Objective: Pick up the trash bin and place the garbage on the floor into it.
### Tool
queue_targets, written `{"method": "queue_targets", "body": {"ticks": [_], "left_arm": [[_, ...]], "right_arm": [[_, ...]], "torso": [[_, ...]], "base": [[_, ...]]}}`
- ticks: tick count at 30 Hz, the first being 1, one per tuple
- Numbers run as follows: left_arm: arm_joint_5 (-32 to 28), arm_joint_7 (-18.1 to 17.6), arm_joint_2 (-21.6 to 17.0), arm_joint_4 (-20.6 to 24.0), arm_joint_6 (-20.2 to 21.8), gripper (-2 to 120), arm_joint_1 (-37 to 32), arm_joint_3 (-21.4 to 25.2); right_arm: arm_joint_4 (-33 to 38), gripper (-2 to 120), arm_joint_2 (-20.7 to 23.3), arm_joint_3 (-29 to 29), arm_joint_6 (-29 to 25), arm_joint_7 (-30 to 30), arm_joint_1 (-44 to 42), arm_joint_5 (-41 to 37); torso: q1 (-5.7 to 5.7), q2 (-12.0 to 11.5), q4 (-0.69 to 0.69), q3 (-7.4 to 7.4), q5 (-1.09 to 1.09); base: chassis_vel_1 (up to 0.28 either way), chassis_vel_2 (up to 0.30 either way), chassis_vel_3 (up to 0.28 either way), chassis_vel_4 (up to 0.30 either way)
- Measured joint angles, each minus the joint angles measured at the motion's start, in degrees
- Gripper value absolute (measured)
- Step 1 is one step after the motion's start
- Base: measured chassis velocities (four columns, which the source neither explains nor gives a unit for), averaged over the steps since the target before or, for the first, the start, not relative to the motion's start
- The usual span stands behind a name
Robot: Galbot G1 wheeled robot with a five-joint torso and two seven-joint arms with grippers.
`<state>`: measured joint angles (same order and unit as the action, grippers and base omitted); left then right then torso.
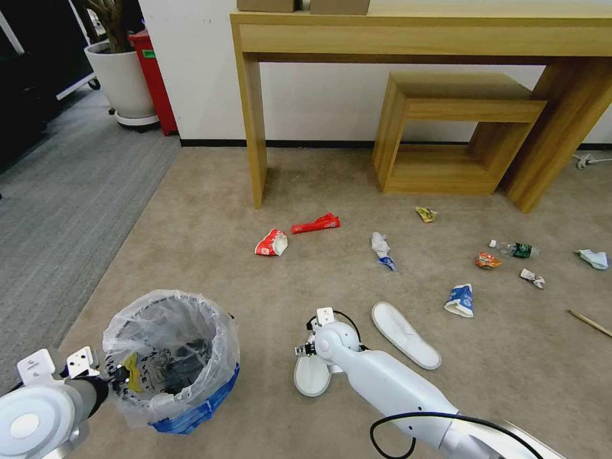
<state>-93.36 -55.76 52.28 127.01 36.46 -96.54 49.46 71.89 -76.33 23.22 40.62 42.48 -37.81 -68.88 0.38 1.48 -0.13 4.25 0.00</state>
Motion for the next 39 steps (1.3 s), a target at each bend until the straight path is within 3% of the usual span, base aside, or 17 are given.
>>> {"method": "queue_targets", "body": {"ticks": [15, 22, 30, 39], "left_arm": [[0.5, 0.0, 0.4, 0.0, 0.0, 0, -0.1, -0.2], [0.6, 0.0, 0.7, 0.4, 0.0, 0, -0.4, -0.3], [0.9, 0.1, 0.4, 0.6, -0.1, 0, -0.5, -0.4], [0.5, 0.1, -0.4, 0.6, -0.3, 0, 0.2, -0.6]], "right_arm": [[-2.3, 99, -1.2, -0.9, -1.1, -1.4, -2.4, 2.5], [-3.9, 78, -2.1, -0.4, -1.5, -2.3, -2.2, 2.8], [-5.1, 43, -2.8, -0.4, -2.5, -2.6, -2.1, 3.5], [-4.7, 15, -2.4, -1.1, -3.0, -2.6, -2.6, 3.6]], "torso": [[0.00, 0.0, 0.00, 0.00, 0.00], [0.00, 0.0, 0.00, 0.00, 0.00], [0.00, 0.0, -0.01, -0.01, -0.01], [0.00, 0.0, 0.00, 0.00, 0.01]], "base": [[0.000, 0.000, 0.000, 0.000], [0.000, 0.000, 0.000, 0.000], [0.000, 0.000, 0.000, 0.000], [0.000, 0.000, 0.000, 0.000]]}}
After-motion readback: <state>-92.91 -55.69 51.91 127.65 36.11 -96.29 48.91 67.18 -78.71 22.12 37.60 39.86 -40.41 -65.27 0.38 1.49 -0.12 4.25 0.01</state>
